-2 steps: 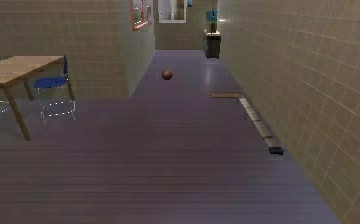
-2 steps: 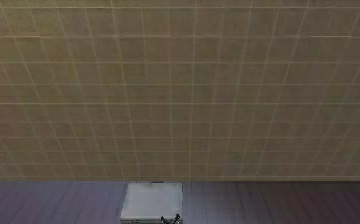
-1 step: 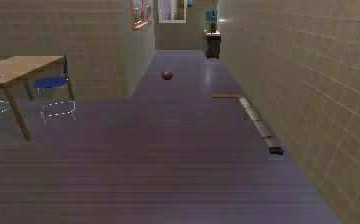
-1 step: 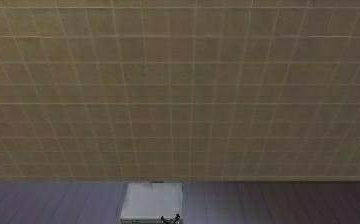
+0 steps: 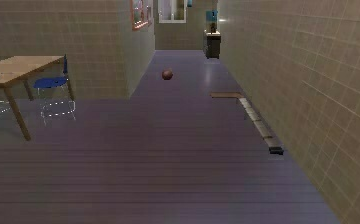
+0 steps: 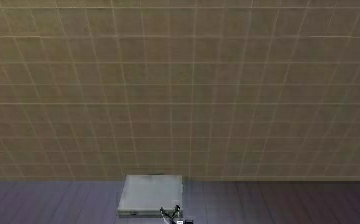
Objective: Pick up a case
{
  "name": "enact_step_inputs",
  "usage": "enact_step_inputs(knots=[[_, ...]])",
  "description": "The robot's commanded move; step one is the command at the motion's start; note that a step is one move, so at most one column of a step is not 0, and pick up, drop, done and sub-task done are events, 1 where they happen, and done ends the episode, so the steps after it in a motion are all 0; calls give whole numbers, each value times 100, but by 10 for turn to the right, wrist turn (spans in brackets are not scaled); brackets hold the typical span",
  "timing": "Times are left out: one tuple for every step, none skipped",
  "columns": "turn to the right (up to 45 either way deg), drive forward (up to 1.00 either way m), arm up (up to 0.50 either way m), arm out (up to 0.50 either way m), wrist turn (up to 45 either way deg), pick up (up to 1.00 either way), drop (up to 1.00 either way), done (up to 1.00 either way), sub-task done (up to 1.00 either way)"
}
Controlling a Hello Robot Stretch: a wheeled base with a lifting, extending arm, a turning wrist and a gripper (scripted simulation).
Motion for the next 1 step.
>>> enact_step_inputs(knots=[[0,0,0,0,0,0,0,100,0]])
